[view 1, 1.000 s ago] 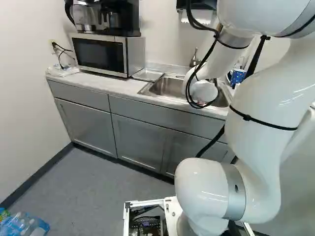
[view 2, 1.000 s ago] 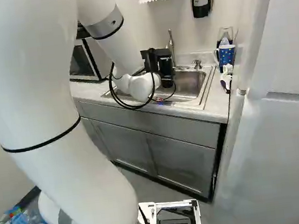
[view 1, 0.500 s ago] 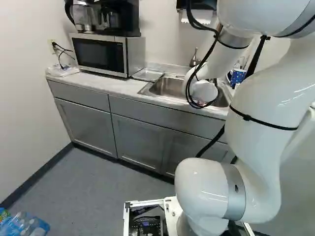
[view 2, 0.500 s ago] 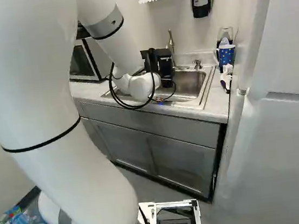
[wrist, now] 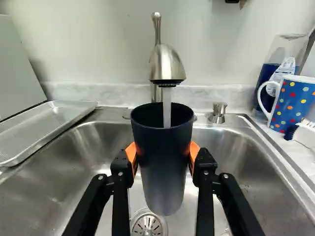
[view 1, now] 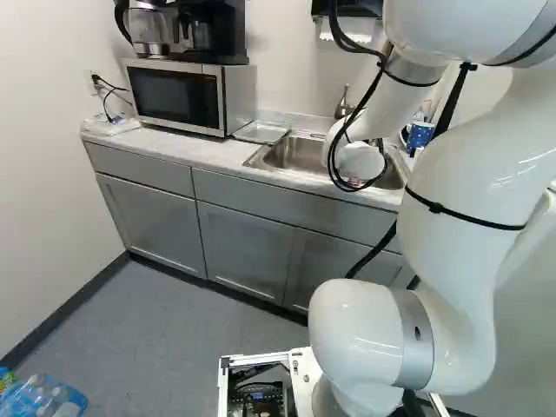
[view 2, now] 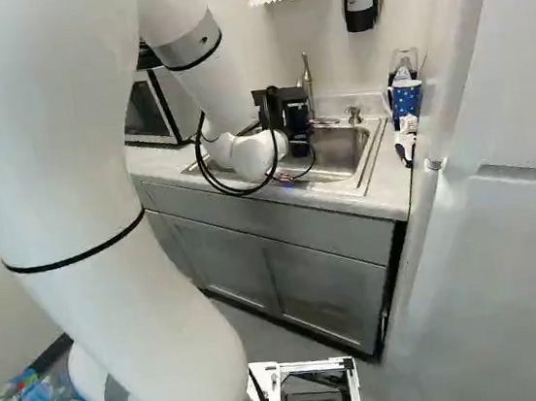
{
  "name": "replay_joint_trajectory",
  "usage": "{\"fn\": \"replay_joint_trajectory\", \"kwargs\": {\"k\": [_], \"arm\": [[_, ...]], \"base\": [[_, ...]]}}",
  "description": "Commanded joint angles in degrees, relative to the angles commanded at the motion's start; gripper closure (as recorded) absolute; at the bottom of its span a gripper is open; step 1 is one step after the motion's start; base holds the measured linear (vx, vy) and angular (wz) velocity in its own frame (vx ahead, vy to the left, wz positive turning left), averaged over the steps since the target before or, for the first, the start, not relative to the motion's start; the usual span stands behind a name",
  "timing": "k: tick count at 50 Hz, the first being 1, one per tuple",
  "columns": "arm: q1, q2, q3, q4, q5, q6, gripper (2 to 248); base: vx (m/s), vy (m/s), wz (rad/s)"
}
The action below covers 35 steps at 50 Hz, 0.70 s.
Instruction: Rinse the cup and place it in the tray
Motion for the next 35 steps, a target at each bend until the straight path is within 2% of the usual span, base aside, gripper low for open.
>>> {"fn": "replay_joint_trajectory", "kwargs": {"k": [35], "arm": [[0.0, 0.0, 0.0, 0.0, 0.0, 0.0, 128]], "base": [[0.0, 0.0, 0.0]]}}
